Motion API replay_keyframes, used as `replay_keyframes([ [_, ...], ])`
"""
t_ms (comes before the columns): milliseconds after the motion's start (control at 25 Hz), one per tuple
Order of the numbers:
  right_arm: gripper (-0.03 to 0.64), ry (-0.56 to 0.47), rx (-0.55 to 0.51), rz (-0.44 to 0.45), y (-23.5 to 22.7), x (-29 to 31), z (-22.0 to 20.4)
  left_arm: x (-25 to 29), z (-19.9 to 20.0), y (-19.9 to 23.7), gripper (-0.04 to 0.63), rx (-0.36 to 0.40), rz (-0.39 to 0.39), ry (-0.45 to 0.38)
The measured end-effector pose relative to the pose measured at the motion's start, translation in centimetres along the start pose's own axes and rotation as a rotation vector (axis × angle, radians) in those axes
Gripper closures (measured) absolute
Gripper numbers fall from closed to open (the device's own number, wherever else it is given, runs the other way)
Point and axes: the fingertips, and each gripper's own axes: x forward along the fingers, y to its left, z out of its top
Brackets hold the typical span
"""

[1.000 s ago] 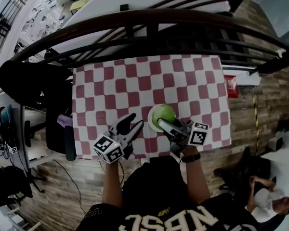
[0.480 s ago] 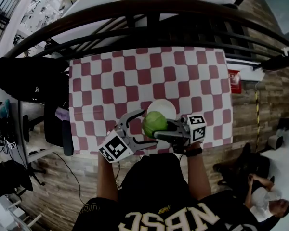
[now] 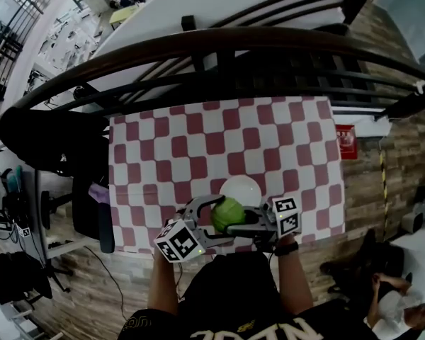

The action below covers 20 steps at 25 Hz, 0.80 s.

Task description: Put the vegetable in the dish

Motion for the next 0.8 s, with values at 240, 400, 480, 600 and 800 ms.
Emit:
replay_keyframes([
  [240, 0.450, 0.023, 0.029, -0.101, -1.8, -1.8, -0.7, 2.1, -1.3, 0.2, 0.126, 0.000, -0.037, 0.054],
  [400, 0.400, 0.094, 0.001, -0.200, -2.6, -3.8, -1.9, 3.8, -1.6, -0.4, 0.126, 0.013, -0.080, 0.075],
  [480, 0.378, 0.118, -0.007, -0.238, -2.9, -4.8, -2.6, 4.6, -1.8, -0.9, 0.126, 0.021, -0.096, 0.088],
  [600, 0.366, 0.110, -0.022, -0.286, -3.4, -6.1, -2.6, 5.6, -2.0, -1.0, 0.126, 0.035, -0.098, 0.101],
  [800, 0.357, 0.097, -0.021, -0.354, -4.1, -7.7, -2.9, 6.3, -2.5, -0.6, 0.126, 0.051, -0.106, 0.129],
])
